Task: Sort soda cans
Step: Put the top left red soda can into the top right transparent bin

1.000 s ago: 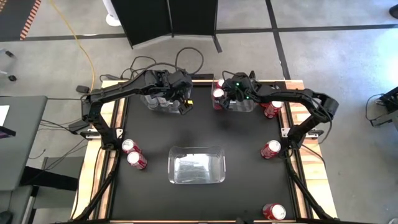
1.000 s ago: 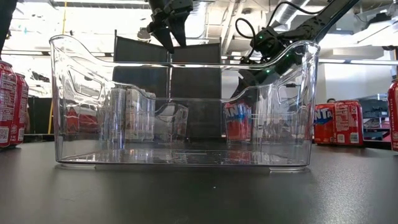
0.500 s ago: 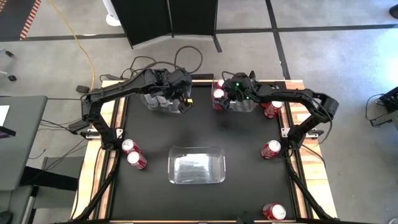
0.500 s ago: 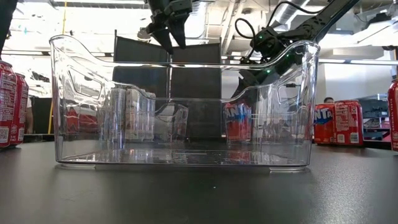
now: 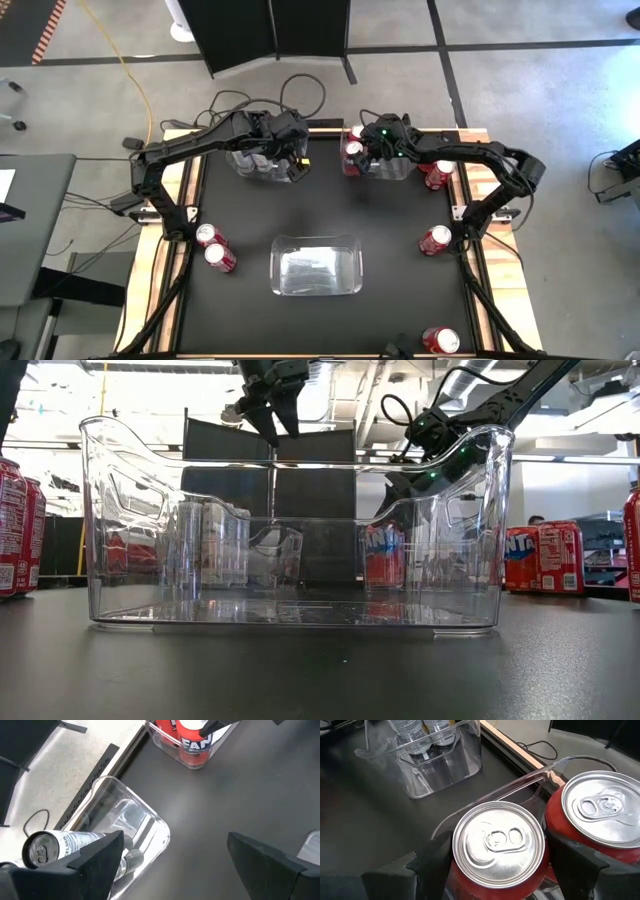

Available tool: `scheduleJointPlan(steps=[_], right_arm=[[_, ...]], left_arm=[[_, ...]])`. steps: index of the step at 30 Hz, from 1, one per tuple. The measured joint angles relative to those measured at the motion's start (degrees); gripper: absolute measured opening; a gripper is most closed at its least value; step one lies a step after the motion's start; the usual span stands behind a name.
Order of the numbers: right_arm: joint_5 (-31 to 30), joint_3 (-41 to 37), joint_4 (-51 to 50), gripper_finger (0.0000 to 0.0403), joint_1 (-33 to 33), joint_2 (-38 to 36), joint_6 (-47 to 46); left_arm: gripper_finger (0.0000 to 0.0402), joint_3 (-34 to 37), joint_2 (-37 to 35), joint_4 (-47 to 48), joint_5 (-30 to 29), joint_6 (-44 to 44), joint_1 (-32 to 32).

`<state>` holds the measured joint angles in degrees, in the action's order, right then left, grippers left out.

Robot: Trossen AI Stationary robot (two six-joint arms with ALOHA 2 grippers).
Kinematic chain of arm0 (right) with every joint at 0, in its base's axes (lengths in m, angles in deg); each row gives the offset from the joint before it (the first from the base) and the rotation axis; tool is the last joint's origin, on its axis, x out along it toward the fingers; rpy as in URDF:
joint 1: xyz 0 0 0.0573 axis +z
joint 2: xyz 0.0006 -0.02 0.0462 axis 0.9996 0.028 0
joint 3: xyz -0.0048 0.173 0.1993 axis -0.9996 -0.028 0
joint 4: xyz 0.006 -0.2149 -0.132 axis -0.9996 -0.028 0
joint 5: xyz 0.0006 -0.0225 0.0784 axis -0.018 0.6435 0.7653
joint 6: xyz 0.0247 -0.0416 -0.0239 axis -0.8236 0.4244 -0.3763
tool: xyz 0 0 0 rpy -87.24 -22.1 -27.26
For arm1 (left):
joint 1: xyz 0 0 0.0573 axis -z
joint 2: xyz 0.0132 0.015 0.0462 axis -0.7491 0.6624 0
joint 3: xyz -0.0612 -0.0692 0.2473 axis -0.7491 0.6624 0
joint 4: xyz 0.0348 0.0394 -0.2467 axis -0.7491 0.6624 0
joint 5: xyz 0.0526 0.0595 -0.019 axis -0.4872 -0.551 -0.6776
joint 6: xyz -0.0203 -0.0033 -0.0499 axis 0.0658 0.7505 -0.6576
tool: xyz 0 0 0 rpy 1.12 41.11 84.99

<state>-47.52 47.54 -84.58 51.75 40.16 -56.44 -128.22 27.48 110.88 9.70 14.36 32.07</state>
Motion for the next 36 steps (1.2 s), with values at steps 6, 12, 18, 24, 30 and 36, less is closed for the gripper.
scheduleJointPlan(steps=[6, 12, 18, 24, 30, 36], right_arm=[[-0.32, 0.00, -0.88, 0.0312, -0.20, -0.13, 0.06], [-1.02, -0.27, -3.76, 0.0312, -0.22, -3.30, -2.10], [-1.54, -0.15, -3.63, 0.0312, -1.47, -6.60, -2.27], [-1.44, -0.15, -4.01, 0.0312, -1.25, -3.41, -2.48], [-0.99, 0.07, -1.91, 0.0314, -0.06, -1.37, -3.40], [1.12, 0.02, -3.38, 0.0368, -0.29, -1.49, -5.27]], left_arm=[[0.0352, 0.00, 0.00, 0.03, 0.02, 0.07, 0.02], [0.0352, 0.00, 0.00, 0.03, 0.02, 0.09, 0.02], [0.0352, 0.00, 0.00, -0.17, 0.04, 0.76, -0.24], [0.0352, 0.00, 0.00, -1.04, 0.02, 2.13, -0.99], [0.0352, 0.00, 0.00, -0.90, 0.05, 1.74, -0.98], [0.0352, 0.00, 0.00, 0.04, 0.06, 0.23, -0.59]])
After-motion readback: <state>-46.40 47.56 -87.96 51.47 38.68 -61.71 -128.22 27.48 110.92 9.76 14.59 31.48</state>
